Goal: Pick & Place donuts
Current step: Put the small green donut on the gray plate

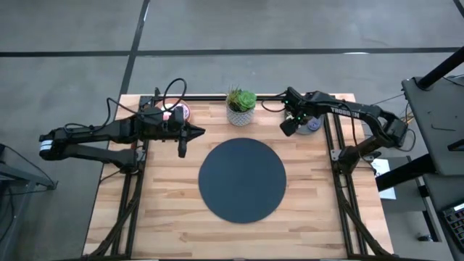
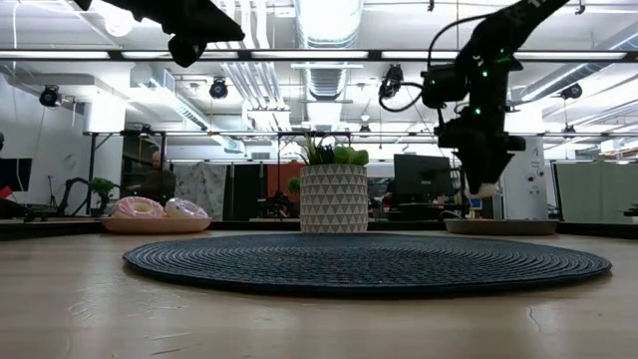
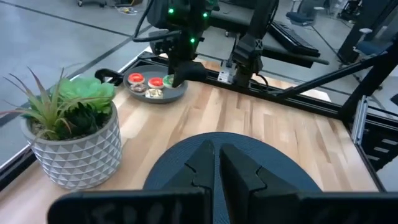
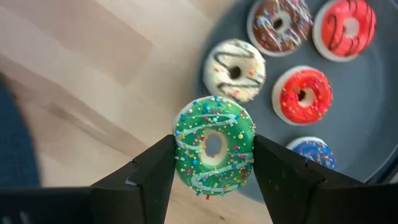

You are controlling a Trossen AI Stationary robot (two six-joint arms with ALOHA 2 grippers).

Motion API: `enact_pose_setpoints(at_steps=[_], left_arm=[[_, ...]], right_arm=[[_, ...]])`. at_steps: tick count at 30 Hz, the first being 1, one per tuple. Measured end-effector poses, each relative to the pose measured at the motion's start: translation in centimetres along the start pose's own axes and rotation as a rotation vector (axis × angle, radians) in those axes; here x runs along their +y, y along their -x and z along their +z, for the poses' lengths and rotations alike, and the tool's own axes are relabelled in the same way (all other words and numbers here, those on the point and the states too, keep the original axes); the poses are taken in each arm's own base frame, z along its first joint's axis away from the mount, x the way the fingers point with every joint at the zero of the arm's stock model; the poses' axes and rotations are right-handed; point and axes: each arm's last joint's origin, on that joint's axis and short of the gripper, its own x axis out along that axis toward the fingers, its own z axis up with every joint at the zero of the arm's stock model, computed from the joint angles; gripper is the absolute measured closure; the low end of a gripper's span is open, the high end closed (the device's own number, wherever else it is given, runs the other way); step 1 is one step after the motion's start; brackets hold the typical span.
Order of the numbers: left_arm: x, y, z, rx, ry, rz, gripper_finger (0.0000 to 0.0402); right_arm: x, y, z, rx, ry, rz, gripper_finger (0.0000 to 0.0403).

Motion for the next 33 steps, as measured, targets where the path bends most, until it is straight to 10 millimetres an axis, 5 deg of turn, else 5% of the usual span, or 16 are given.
enact_pose_setpoints(at_steps=[33], left_arm=[[0.2,-0.1,-0.3,0.009,0.032,0.034,0.0401]], right_arm=[[-1.8,-2.5,-1.9,-0.078,-0.254,-0.092,0.0207]])
